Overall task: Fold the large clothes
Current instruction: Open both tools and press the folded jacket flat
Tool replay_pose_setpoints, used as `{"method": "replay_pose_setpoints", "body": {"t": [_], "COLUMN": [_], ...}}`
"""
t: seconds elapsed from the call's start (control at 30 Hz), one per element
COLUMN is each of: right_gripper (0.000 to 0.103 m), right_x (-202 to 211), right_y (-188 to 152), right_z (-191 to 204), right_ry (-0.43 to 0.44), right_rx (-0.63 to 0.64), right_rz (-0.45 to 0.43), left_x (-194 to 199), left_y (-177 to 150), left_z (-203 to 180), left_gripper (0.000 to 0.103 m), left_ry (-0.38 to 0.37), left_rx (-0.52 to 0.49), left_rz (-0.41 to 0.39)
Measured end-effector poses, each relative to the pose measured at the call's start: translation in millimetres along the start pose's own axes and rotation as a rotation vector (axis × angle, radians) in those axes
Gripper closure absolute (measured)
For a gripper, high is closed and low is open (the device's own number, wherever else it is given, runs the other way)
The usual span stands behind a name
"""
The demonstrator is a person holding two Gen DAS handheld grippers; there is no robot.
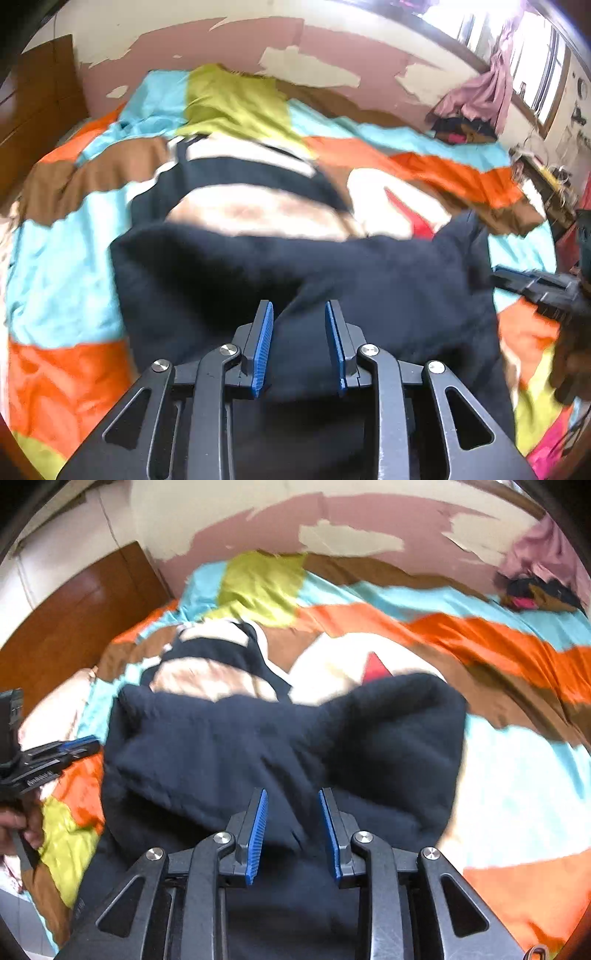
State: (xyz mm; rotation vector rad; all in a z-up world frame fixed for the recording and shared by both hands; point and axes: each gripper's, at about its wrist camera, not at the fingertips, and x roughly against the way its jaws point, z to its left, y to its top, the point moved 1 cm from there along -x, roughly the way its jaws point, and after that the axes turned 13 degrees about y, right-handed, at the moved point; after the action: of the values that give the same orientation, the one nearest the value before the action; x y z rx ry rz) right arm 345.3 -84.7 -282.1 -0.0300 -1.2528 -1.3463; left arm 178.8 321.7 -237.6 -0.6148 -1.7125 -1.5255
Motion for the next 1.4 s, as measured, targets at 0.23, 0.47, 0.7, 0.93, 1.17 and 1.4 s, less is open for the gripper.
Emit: {"method": "replay_pose_setpoints", "body": {"t": [0.23,0.47,0.7,0.93,1.17,1.4], "right_gripper": [0.076,0.076,0.076,0.076,0.07,0.015], "right_x": [-60,-90,-106,-117,-105,-67], "right_y": [10,-21,-31,-36,-26,-22], "right_z": [15,-7,-11,-14,-8,12], "right_ry": [0.019,0.032,0.013,0.001,0.004,0.037], "right_rx": [0.05,-0.017,-0.011,-0.014,-0.063,-0.042], "right_rz": [0.002,0.026,0.057,0.07,0.055,-0.015], "left_x": [-57,-73,-84,-90,-76,-47], "left_y": [-6,-29,-42,-44,-39,-45], "left_z": [-8,-7,-10,-15,-12,-4], "left_gripper": [0.078,0.075,0.074,0.074,0.073,0.065], "left_ry": [0.063,0.1,0.117,0.137,0.144,0.114], "left_rx": [-0.004,-0.075,-0.068,-0.114,-0.056,-0.037], "left_rz": [0.09,0.064,0.08,0.08,0.084,0.075]}}
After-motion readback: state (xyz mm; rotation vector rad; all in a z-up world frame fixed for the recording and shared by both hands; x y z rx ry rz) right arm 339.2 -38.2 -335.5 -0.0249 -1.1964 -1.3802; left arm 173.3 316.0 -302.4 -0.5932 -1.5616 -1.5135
